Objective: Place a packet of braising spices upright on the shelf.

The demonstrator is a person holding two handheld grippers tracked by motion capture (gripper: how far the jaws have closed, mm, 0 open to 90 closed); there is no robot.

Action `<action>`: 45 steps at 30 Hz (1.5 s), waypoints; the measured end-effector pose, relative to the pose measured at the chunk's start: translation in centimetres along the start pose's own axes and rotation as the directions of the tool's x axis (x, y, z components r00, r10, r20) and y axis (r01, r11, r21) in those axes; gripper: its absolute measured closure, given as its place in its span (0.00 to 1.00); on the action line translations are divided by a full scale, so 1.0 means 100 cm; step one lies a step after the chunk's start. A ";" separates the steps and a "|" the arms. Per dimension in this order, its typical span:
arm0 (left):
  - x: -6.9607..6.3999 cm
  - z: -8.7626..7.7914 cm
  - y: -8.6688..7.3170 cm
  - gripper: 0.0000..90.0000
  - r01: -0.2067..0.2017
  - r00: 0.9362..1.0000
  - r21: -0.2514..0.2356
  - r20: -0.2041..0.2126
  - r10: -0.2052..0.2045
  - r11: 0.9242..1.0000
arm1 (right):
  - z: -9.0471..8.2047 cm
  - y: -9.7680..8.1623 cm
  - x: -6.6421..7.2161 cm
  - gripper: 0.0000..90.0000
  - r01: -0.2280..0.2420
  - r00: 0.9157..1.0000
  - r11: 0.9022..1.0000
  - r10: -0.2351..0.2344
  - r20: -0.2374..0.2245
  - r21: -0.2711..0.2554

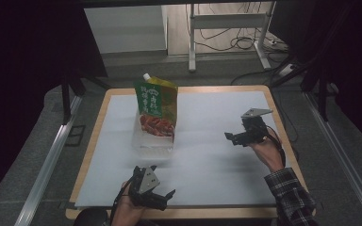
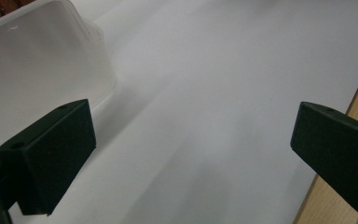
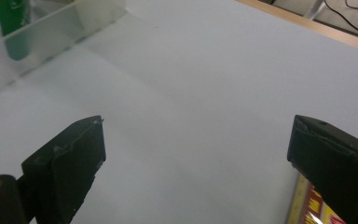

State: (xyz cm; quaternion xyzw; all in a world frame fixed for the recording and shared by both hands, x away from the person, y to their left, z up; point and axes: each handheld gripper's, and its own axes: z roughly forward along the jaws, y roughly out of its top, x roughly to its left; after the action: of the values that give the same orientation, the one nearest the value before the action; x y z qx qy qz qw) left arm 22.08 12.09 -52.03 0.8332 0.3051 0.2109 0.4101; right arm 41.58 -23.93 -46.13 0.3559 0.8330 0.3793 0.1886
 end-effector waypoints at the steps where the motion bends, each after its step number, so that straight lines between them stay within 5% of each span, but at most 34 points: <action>1: 0.000 0.000 0.000 0.00 0.000 1.000 0.000 0.000 0.000 1.000 | 0.000 -0.001 -0.003 0.05 -0.008 1.000 1.000 0.008 0.005 0.002; 11: 0.001 0.000 0.000 0.00 -0.009 1.000 0.010 -0.003 0.009 1.000 | -0.005 -0.014 -0.029 0.03 -0.097 0.991 0.995 0.096 0.098 0.012; 27: -0.001 0.001 0.000 0.00 -0.011 1.000 0.012 -0.001 0.011 1.000 | 0.002 -0.041 -0.061 0.07 -0.202 0.952 0.976 0.176 0.252 0.080; 38: -0.002 0.002 0.000 0.00 -0.018 1.000 0.016 -0.003 0.018 1.000 | 0.014 -0.051 -0.065 0.16 -0.236 0.939 0.962 0.190 0.286 0.138; 45: -0.002 0.002 0.000 0.00 -0.020 1.000 0.019 -0.005 0.021 1.000 | 0.016 -0.054 -0.064 0.30 -0.261 0.937 0.950 0.206 0.281 0.172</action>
State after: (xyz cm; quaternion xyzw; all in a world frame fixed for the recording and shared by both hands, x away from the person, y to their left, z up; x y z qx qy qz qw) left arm 22.05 11.80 -52.15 0.8395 0.2995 0.2144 0.3995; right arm 44.42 -30.29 -50.97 0.5168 0.7876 0.2606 0.2114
